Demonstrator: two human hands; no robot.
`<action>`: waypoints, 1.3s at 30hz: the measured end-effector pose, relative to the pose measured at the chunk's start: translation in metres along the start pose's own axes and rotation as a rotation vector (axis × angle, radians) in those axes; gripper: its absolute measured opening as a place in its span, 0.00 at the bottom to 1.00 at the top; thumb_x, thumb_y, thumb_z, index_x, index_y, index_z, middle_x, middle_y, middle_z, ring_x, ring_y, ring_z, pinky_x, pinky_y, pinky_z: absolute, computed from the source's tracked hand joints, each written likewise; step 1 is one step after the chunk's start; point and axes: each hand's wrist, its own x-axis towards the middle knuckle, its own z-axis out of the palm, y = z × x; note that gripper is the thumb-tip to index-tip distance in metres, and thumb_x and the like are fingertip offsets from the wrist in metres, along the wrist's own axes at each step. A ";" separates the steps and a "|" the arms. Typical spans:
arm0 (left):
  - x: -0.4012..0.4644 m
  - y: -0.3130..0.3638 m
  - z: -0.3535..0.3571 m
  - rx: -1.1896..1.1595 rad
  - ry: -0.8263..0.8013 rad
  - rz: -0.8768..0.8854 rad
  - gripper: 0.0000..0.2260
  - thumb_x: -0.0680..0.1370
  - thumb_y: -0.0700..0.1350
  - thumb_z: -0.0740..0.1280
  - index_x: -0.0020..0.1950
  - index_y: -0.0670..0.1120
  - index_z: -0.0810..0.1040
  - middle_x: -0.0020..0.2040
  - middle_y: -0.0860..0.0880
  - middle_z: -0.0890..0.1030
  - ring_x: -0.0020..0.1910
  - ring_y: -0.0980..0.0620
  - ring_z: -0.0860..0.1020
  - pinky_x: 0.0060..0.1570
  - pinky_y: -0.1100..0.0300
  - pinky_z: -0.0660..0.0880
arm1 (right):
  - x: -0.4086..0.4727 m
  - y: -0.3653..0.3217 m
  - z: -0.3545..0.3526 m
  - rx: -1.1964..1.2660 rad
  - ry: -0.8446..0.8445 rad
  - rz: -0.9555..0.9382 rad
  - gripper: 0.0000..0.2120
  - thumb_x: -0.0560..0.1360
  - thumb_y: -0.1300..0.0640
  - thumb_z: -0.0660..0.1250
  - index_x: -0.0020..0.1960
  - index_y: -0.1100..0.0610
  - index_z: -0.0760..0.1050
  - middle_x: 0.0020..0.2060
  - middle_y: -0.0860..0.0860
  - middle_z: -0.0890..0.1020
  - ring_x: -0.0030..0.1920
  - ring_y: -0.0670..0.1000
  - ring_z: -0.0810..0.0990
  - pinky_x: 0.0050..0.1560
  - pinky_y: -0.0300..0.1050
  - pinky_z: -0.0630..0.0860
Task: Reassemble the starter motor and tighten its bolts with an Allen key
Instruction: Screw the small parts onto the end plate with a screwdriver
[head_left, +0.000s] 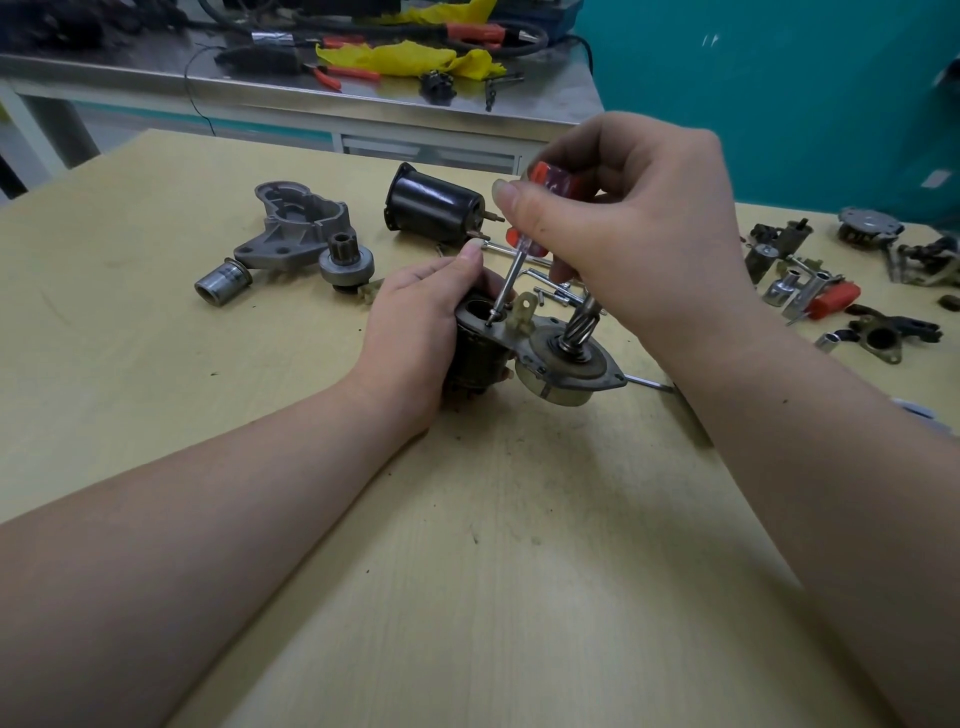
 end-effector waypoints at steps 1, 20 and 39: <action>0.000 0.000 0.000 0.000 0.000 0.000 0.20 0.86 0.53 0.67 0.38 0.49 0.87 0.36 0.45 0.86 0.30 0.47 0.84 0.29 0.53 0.81 | 0.000 0.000 0.000 0.000 0.000 0.000 0.10 0.75 0.49 0.80 0.50 0.52 0.83 0.41 0.46 0.84 0.41 0.48 0.87 0.38 0.48 0.85; -0.002 0.002 0.000 0.007 0.001 0.009 0.20 0.86 0.53 0.66 0.37 0.49 0.87 0.35 0.45 0.86 0.31 0.46 0.85 0.29 0.54 0.81 | 0.000 -0.001 0.001 0.029 0.002 0.001 0.09 0.75 0.51 0.79 0.50 0.53 0.83 0.40 0.47 0.84 0.38 0.48 0.85 0.33 0.40 0.81; -0.004 0.005 0.002 0.019 0.029 0.005 0.21 0.87 0.52 0.66 0.37 0.48 0.87 0.36 0.46 0.86 0.31 0.49 0.85 0.29 0.56 0.81 | 0.001 0.001 -0.001 0.065 -0.042 0.018 0.10 0.75 0.51 0.80 0.49 0.54 0.83 0.40 0.49 0.85 0.34 0.45 0.84 0.31 0.39 0.79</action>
